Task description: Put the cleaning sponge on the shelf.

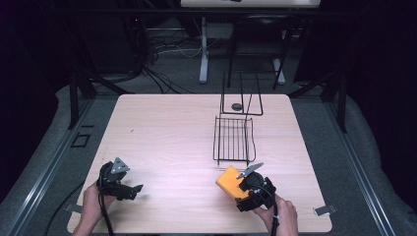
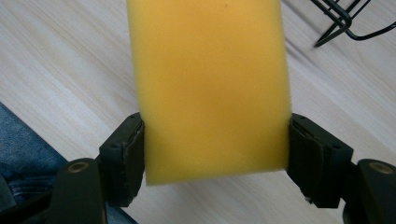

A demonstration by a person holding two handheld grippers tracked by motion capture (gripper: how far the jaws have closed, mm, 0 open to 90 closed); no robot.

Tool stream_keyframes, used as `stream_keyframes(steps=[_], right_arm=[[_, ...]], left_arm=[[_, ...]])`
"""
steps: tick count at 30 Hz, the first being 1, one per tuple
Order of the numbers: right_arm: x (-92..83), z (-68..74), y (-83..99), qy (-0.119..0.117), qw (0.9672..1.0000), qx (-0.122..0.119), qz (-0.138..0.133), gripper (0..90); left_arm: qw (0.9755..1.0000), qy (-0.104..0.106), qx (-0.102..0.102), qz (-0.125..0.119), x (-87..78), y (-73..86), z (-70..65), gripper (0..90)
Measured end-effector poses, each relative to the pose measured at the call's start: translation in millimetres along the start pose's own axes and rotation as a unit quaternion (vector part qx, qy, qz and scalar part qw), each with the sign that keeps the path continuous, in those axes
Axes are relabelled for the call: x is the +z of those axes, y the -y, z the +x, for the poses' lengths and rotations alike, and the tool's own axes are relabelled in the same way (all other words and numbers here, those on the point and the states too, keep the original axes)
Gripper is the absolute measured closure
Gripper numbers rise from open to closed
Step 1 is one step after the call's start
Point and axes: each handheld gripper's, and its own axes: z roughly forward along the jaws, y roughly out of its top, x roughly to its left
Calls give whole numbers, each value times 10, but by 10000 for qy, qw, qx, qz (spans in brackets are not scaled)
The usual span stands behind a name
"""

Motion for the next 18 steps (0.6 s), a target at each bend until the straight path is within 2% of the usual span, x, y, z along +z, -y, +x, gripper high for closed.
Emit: stream_keyframes(steps=[3, 18], right_arm=[[-29, -22, -13, 93, 9999, -21, 33, 277], [-80, -135, -108, 62, 10000, 62, -24, 281]], left_arm=[[10000, 34, 11, 19, 7, -3, -1, 1], [10000, 53, 75, 10, 15, -1, 2, 1]])
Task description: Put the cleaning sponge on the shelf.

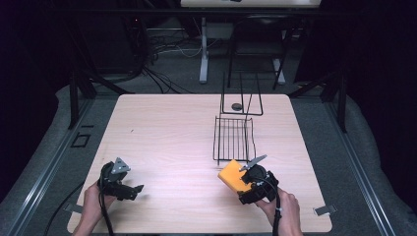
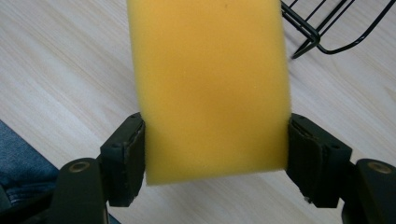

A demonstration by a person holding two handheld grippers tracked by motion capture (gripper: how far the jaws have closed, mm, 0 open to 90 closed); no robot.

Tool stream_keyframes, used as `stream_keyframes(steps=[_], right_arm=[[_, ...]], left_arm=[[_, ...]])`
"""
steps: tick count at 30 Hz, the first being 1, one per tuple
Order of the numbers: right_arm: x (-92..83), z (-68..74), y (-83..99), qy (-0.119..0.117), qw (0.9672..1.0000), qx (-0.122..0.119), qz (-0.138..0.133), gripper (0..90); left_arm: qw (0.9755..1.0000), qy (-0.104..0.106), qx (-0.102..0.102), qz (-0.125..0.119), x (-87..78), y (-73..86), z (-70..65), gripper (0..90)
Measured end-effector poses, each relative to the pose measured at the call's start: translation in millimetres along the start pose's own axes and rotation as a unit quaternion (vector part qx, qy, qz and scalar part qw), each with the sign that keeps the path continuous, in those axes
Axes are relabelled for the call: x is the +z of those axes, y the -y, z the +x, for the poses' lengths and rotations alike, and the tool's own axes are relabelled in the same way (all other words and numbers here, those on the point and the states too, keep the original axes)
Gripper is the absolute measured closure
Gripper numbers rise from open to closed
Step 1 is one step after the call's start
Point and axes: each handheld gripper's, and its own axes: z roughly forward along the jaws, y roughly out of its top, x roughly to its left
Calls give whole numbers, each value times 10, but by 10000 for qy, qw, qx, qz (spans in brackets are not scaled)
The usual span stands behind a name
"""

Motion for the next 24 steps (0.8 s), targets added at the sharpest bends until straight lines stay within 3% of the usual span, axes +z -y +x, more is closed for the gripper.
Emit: stream_keyframes(steps=[24], right_arm=[[-107, -158, -157, 66, 9996, 174, -215, 287]], left_arm=[[10000, -14, -19, -8, 2, -2, -6, 1]])
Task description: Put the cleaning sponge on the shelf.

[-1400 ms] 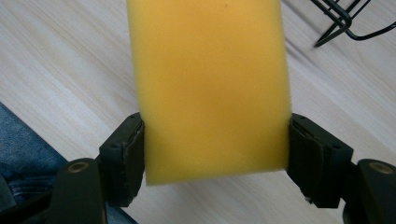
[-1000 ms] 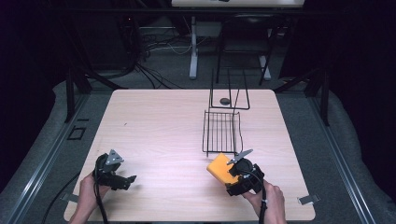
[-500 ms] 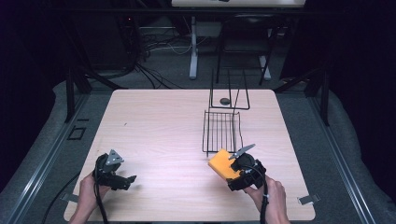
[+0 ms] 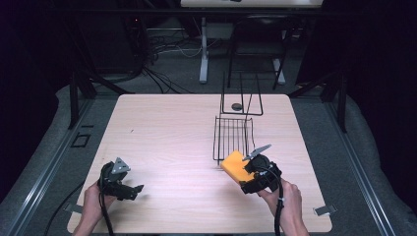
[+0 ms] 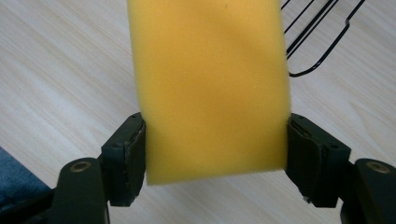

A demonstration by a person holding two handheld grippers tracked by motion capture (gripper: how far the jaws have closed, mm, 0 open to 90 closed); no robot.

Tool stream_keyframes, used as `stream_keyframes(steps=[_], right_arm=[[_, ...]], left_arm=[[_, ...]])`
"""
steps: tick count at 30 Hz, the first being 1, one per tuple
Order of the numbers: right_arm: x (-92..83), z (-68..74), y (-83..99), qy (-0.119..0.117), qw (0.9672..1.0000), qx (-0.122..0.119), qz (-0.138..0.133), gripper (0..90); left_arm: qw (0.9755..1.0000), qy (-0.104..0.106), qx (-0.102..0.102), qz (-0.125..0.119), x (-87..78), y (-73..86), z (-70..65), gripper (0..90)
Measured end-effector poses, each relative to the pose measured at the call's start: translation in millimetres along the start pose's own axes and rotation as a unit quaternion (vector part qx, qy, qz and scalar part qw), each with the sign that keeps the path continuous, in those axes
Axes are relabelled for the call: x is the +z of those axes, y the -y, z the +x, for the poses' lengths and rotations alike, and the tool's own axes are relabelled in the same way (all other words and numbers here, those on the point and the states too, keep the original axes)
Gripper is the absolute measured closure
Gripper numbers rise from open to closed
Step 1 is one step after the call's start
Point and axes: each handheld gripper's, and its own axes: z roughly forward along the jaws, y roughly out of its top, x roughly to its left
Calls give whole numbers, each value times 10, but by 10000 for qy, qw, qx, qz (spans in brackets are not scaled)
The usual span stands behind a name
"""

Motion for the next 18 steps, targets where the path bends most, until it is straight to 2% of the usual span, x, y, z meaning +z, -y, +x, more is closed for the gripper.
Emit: stream_keyframes(steps=[2, 9, 12, 18], right_arm=[[-10, -27, -24, 43, 10000, -34, 39, 288], [11, -110, -74, 45, 9999, 94, -99, 290], [30, -149, -107, 17, 9998, 139, -112, 292], [81, -263, -159, 13, 9997, 198, -132, 294]], left_arm=[[10000, 1, -1, 1, 0, 0, 1, 1], [10000, 0, 14, 15, 3, -5, -6, 1], [9999, 100, -50, -19, 12, -5, 1, 1], [9999, 79, -87, -30, 21, -4, -3, 1]])
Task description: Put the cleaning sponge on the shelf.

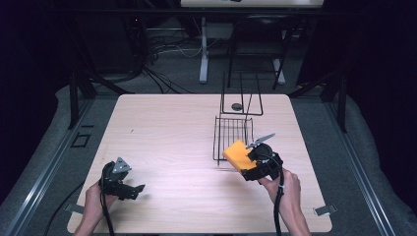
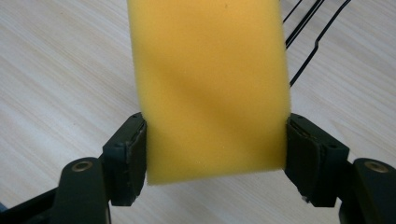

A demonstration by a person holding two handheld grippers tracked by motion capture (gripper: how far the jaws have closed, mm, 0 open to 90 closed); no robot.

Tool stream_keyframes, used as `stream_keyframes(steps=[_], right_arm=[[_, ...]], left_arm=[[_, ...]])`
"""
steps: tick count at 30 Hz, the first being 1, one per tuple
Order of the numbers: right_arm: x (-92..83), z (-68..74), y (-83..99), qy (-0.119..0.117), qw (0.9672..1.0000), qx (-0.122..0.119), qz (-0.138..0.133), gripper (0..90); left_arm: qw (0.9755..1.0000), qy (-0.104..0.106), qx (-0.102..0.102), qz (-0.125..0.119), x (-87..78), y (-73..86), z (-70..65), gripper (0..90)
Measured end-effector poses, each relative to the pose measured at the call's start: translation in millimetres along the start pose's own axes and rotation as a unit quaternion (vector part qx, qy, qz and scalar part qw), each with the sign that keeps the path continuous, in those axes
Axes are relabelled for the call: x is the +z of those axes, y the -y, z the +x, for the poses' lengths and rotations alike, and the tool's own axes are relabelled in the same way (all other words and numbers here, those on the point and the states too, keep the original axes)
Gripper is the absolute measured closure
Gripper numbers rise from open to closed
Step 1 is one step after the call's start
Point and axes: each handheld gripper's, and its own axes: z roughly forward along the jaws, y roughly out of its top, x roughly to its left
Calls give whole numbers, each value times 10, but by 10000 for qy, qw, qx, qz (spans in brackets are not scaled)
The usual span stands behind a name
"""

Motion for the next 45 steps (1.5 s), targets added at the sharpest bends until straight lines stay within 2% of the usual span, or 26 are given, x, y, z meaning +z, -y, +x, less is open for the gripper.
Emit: stream_keyframes(steps=[2, 3, 8, 12, 15, 27, 36, 37, 39, 42, 45], right_arm=[[28, -16, -10, -18, 10000, 72, -42, 295], [43, -41, -28, 51, 10000, 49, 1, 295], [69, -57, -38, 61, 10000, 53, 27, 296], [72, -72, -65, 91, 9999, 117, -52, 296], [81, -69, -97, 152, 9999, 74, -22, 296], [167, -91, -213, 114, 9993, 192, -293, 298], [233, -133, -256, 160, 9989, 299, -336, 297], [238, -139, -260, 148, 9988, 308, -359, 297], [250, -135, -256, 140, 9984, 349, -414, 298], [289, -142, -253, 115, 9976, 451, -517, 297], [301, -136, -248, 149, 9975, 452, -517, 297]], left_arm=[[10000, -13, -16, -11, 0, 2, 16, 1], [10000, -12, -4, 12, 8, -1, 18, 1], [10000, -19, 25, -15, -14, 0, 10, 1], [10000, -13, 17, 6, 8, 3, 4, 1], [10000, -10, 31, 4, 6, -1, 5, 1], [10000, -30, 26, -17, -2, 2, 4, 1], [10000, 46, -23, 4, 25, -3, 13, 1], [10000, 13, 43, 18, 21, -9, 8, 1], [10000, -24, -5, -65, -2, -10, -6, 1], [10000, -16, 1, -45, 5, -14, 7, 1], [10000, -46, 20, -64, -13, -13, 6, 1]])
